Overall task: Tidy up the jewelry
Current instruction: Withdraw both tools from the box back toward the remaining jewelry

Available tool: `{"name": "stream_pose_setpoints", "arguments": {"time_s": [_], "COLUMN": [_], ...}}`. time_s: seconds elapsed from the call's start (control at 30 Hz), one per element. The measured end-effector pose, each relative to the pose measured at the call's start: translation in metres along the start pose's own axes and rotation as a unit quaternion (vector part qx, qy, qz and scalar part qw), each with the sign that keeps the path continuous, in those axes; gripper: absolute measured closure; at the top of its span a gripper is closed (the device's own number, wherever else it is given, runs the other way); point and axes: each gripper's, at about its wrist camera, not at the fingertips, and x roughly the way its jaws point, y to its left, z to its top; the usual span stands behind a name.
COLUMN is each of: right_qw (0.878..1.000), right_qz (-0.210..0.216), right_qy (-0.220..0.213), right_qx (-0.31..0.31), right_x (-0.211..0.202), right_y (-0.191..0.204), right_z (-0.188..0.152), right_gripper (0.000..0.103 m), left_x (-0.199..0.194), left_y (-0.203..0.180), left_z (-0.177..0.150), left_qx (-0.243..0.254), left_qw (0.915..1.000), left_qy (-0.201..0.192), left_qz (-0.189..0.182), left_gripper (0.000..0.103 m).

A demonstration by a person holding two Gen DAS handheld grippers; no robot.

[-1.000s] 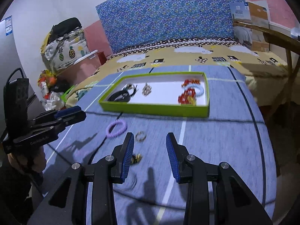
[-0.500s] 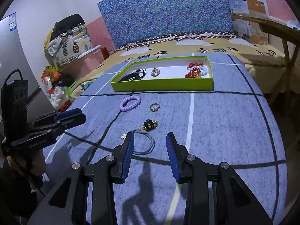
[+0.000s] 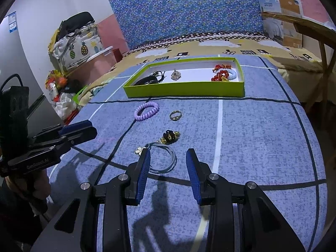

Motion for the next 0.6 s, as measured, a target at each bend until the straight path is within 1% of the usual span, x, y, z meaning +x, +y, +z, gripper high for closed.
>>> {"name": "stream_pose_setpoints", "arguments": {"time_s": [0.2, 0.43, 0.6], "right_qw": [1.000, 1.000, 1.000], "right_qz": [-0.004, -0.007, -0.007], "right_qy": [0.000, -0.003, -0.004], "right_qx": [0.004, 0.011, 0.015], "right_x": [0.002, -0.001, -0.001], "right_y": [-0.003, -0.008, -0.010], "right_z": [0.002, 0.002, 0.002], "right_gripper": [0.066, 0.066, 0.066], "left_x": [0.006, 0.018, 0.030], "left_y": [-0.004, -0.021, -0.031], "left_z": [0.000, -0.002, -0.003], "left_qx": [0.002, 0.014, 0.011], "left_qw": [0.9999, 0.9988, 0.9976], "left_qy": [0.010, 0.029, 0.046], "left_qz": [-0.013, -0.036, -0.051], "left_gripper": [0.068, 0.068, 0.068]}}
